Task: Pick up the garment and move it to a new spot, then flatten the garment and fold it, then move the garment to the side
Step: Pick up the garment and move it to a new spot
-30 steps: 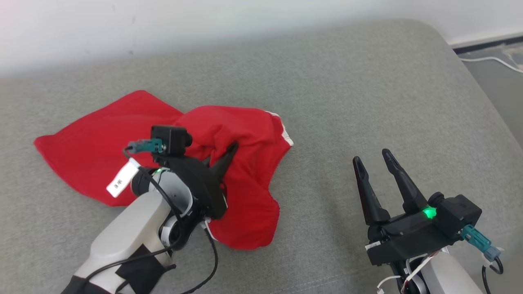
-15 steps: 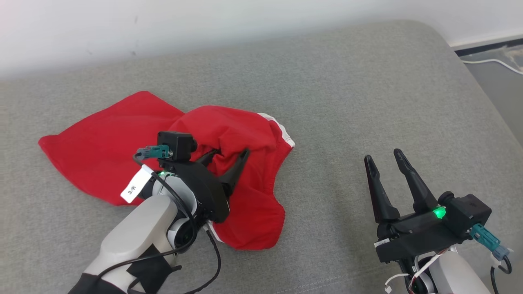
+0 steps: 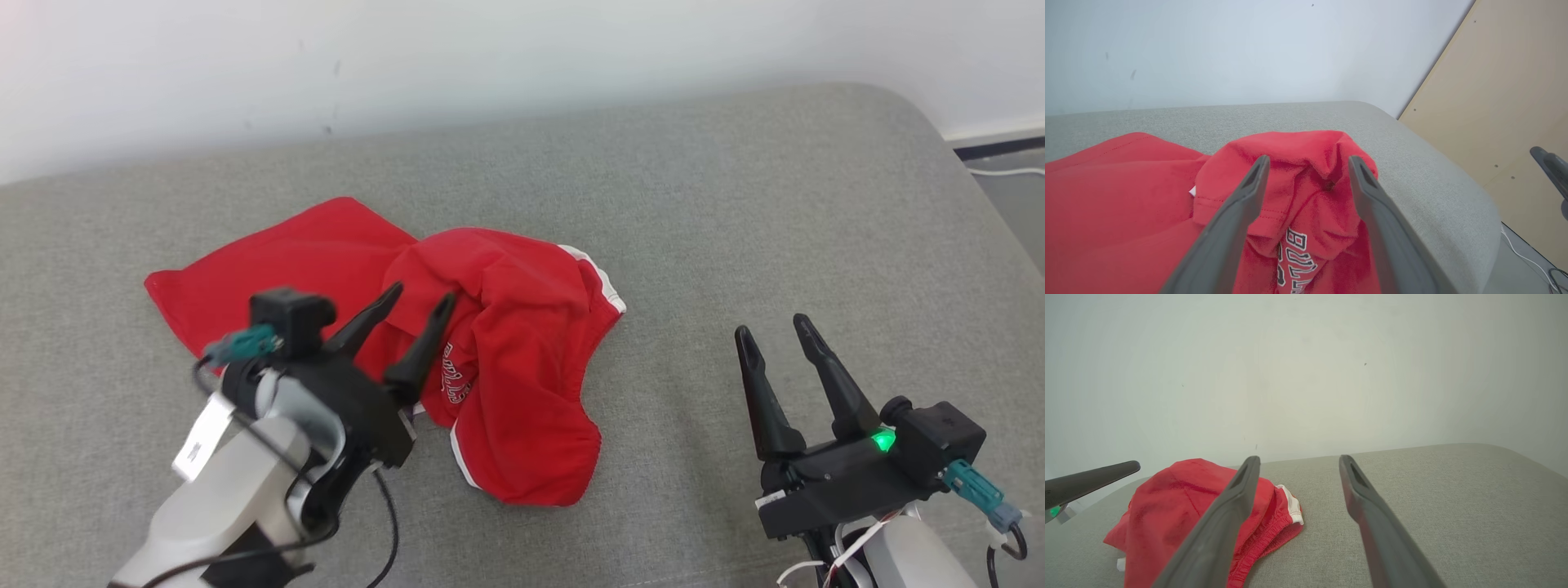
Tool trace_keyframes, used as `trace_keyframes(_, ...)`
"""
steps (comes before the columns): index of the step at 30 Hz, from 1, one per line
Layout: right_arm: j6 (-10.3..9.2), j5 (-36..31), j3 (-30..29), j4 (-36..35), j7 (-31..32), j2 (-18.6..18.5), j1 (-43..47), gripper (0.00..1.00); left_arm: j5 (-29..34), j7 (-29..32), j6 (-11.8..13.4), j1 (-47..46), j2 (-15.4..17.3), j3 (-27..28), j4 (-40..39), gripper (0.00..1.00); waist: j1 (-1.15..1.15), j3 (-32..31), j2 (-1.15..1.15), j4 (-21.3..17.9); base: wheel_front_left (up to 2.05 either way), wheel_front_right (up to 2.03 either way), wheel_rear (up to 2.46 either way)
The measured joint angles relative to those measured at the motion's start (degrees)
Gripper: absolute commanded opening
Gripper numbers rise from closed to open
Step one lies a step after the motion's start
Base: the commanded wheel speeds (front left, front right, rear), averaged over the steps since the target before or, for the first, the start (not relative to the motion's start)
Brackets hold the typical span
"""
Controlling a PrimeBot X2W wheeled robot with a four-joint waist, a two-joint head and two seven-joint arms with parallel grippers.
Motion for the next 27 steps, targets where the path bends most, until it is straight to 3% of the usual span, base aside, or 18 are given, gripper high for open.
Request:
trace_keyframes(11,0.00,1.2,0.2,-0.1,0.0,-0.7,2.7,1.00,1.3,-4.2,0.3,10.5,5.6,2.5,-6.6,1.00,0.00,-2.5,0.00,1.5,0.00,0.00,0.00)
trace_keyframes(19,0.00,1.7,0.9,-0.6,0.0,-0.7,4.5,1.00,2.6,-4.5,5.0,19.6,7.7,6.3,-12.8,1.00,-0.01,-3.2,0.00,2.1,0.00,0.00,0.00)
trace_keyframes(22,0.00,1.7,1.0,-0.8,0.0,-0.7,4.8,1.00,3.9,-4.5,8.8,23.2,7.6,10.8,-17.2,1.00,0.00,-3.2,0.00,2.3,0.00,0.00,0.00)
trace_keyframes(27,0.00,1.7,1.7,-1.0,0.0,-0.7,5.7,1.00,6.7,-4.5,11.9,27.4,7.7,15.0,-21.1,1.00,-0.01,-3.3,0.00,2.2,0.00,0.00,0.00)
